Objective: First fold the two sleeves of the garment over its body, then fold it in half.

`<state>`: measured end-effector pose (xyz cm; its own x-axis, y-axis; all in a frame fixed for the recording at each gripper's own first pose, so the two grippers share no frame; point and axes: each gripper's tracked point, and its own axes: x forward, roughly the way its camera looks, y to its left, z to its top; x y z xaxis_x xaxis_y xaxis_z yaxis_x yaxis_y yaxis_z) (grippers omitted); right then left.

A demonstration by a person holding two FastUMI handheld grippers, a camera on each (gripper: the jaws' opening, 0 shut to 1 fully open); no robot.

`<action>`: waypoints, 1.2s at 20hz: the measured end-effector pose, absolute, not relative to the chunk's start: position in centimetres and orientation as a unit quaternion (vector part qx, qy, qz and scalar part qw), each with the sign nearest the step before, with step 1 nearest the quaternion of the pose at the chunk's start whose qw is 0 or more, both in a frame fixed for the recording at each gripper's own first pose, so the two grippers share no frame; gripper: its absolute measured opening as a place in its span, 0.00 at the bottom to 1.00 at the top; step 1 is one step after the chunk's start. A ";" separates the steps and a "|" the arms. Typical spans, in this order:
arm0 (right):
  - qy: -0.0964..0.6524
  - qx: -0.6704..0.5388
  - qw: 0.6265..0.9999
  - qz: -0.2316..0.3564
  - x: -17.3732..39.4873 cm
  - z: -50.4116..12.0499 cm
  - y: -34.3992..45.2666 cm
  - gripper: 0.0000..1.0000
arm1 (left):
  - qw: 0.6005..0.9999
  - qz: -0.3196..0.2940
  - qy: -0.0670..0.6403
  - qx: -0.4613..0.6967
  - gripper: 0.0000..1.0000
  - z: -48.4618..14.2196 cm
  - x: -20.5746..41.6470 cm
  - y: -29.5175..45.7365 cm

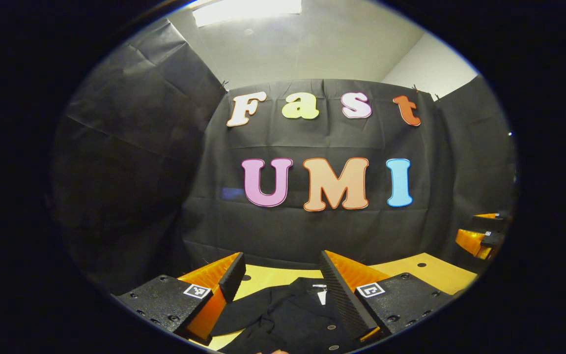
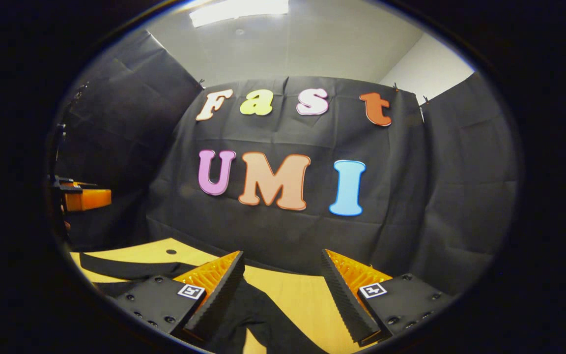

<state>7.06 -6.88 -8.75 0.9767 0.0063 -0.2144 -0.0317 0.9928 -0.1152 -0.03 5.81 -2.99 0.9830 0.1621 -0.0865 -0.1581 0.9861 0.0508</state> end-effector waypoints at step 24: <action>0.510 -0.096 0.855 -0.020 -5.3 -32.1 -19.3 1.00 | 0.995 0.077 0.066 0.021 0.93 -5.1 0.7 2.7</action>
